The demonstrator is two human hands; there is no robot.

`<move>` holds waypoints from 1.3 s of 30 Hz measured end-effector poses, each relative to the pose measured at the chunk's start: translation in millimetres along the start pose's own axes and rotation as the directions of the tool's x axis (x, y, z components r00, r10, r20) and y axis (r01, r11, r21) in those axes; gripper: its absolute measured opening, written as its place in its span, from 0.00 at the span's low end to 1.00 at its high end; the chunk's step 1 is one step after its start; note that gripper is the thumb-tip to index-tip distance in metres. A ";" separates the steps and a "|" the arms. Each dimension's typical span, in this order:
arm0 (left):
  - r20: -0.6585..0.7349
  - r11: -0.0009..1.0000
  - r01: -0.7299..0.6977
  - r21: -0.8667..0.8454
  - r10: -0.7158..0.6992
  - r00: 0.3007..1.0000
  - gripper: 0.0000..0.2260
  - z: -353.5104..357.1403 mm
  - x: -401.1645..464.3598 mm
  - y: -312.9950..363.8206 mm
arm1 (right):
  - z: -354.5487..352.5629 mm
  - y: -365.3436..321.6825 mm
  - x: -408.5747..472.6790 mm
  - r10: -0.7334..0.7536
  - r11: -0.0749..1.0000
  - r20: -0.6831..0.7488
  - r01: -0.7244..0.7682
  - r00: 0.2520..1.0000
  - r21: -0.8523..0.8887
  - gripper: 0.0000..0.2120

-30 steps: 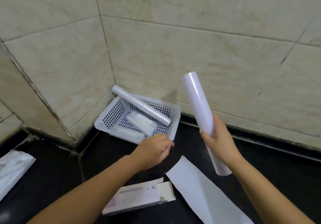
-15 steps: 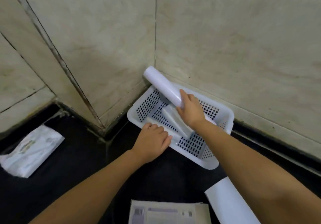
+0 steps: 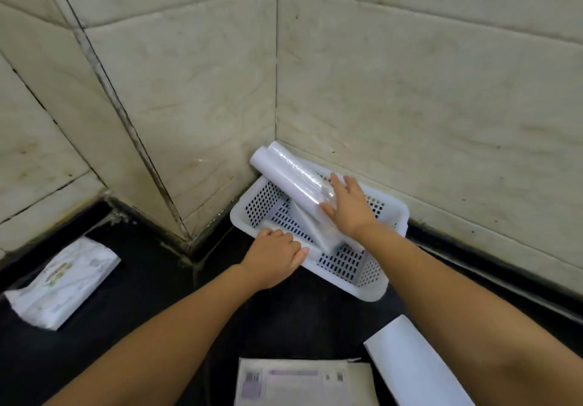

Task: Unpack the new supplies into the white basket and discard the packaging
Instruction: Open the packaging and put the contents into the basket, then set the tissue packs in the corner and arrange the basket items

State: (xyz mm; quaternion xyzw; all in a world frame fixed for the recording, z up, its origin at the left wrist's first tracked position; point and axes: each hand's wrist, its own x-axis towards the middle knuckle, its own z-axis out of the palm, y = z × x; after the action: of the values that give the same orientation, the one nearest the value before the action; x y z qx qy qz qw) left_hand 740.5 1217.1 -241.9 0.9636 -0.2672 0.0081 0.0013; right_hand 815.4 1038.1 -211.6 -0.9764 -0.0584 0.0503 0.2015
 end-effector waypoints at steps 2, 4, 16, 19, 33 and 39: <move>0.043 0.995 0.021 -0.102 -0.016 0.999 0.15 -15.3 1.5 2.6 | -32.0 10.7 -19.8 0.013 1.000 -0.043 -0.012 0.999 0.027 0.32; -0.015 0.983 0.018 -0.182 -0.021 1.000 0.17 -35.8 5.5 14.7 | -63.4 26.9 -49.6 0.050 0.999 -0.115 -0.047 0.992 0.021 0.31; -0.134 0.806 -0.442 -0.393 0.425 0.895 0.15 -85.3 27.8 270.5 | -108.5 163.4 -337.5 0.546 0.831 -0.319 -0.550 0.774 0.088 0.26; -0.098 0.734 -0.546 -0.403 0.559 0.823 0.15 -72.7 11.8 350.1 | -100.7 201.8 -422.8 0.679 0.726 -0.295 -0.676 0.672 0.131 0.25; 0.169 0.676 -0.631 -0.380 0.722 0.671 0.16 -18.5 -63.9 666.5 | -122.9 380.7 -691.4 0.889 0.414 -0.271 -0.902 0.370 0.125 0.30; 0.171 0.762 -0.613 -0.207 0.646 0.744 0.18 54.7 -100.1 678.8 | -103.2 414.2 -694.0 0.888 0.452 -0.147 -0.885 0.435 0.111 0.38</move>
State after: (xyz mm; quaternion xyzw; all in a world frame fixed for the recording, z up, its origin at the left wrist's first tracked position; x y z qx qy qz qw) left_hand 305.9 686.4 -299.3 0.8080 -0.5752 -0.1229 0.0337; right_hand 181.0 527.1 -230.9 -0.8605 0.4805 0.0587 0.1585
